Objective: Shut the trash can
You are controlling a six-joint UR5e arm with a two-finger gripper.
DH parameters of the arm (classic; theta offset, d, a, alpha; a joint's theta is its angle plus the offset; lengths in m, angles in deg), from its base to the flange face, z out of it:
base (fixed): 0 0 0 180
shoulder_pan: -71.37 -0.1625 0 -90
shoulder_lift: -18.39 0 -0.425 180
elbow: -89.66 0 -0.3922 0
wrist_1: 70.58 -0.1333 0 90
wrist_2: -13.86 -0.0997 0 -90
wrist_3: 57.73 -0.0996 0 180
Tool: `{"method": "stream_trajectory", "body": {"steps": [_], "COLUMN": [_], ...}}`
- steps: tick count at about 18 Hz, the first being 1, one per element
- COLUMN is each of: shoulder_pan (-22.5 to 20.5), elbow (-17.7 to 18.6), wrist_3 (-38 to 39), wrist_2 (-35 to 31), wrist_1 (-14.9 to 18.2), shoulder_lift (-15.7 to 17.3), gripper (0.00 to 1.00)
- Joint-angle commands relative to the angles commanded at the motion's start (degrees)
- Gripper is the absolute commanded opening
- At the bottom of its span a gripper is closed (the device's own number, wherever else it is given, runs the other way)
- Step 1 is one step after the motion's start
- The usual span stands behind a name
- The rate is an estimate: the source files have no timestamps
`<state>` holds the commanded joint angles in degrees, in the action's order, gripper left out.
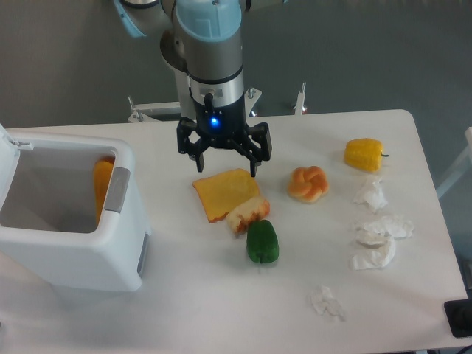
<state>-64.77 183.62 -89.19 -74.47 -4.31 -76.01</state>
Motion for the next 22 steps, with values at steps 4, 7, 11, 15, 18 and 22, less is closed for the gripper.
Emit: {"method": "stream_trajectory", "body": {"steps": [4, 7, 11, 15, 18, 22], "shoulder_pan": [0.3, 0.1, -0.2, -1.0, -1.7, -1.5], "elbow": [-0.5, -1.1, -2.0, -4.7, -6.7, -9.9], "wrist_3": [0.1, 0.6, 1.4, 3.2, 7.5, 11.7], "wrist_2": [0.0, 0.2, 0.7, 3.1, 5.8, 10.4], "wrist_1": [-0.4, -0.4, -0.4, -0.4, -0.4, -0.4], "shoulder_lift": [0.1, 0.1, 0.2, 0.8, 2.0, 2.1], "gripper": [1.00, 1.00, 1.00, 1.00, 1.00, 1.00]}}
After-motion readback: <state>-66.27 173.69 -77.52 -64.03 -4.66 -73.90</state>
